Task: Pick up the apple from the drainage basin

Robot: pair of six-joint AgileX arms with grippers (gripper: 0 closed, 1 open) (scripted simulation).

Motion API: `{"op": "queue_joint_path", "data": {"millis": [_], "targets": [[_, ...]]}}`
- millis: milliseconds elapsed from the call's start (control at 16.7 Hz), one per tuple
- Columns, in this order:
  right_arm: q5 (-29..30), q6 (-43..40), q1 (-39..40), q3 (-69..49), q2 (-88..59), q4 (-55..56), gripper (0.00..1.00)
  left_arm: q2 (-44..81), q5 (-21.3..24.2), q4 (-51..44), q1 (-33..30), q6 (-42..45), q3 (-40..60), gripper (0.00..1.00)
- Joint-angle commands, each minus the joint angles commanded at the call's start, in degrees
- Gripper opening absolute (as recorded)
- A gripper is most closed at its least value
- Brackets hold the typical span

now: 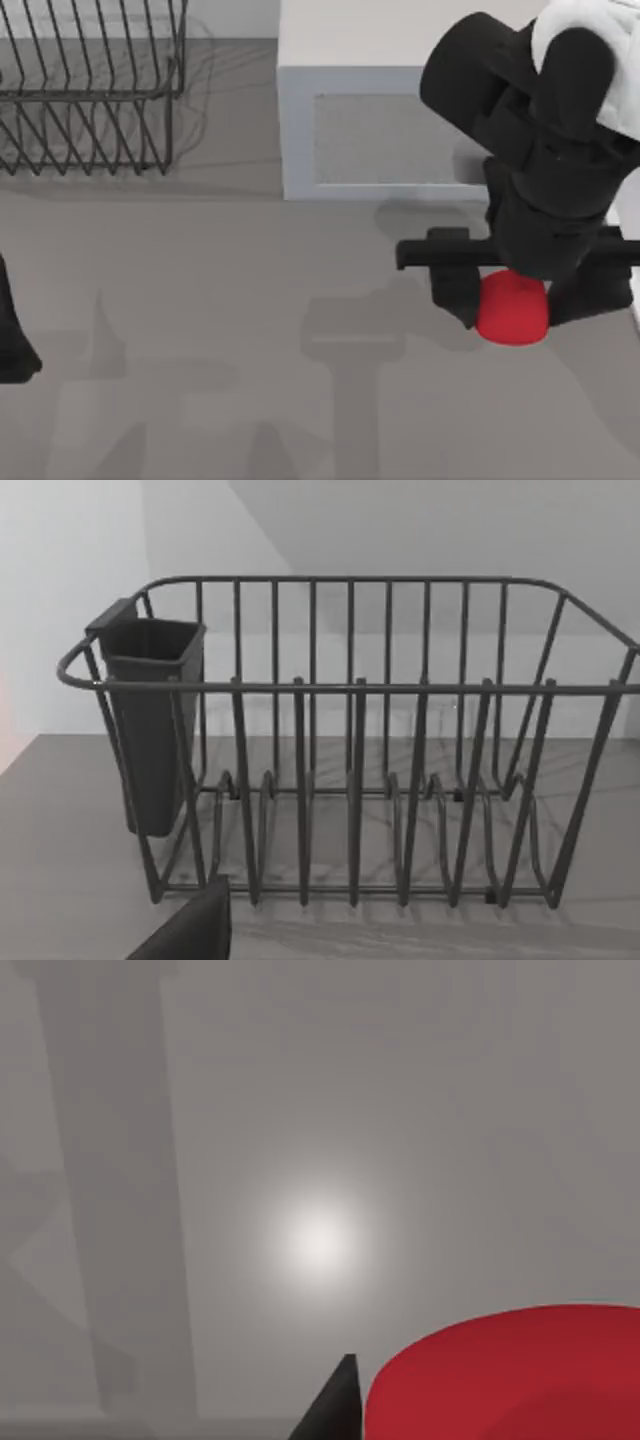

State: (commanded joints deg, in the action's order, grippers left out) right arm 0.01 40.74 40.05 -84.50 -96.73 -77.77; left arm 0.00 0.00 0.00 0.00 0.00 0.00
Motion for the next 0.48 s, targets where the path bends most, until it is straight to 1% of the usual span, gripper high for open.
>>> {"op": "queue_joint_path", "data": {"millis": [300, 480], "targets": [[-0.09, 0.02, -0.21, 0.02, -0.27, 0.04, 0.00, 0.00, 0.00, 0.00, 0.00, 0.00, 0.00, 1.00], [-0.07, 0.02, -0.18, 3.81, -0.90, 4.06, 0.00, 0.00, 0.00, 0.00, 0.00, 0.00, 0.00, 1.00]]}}
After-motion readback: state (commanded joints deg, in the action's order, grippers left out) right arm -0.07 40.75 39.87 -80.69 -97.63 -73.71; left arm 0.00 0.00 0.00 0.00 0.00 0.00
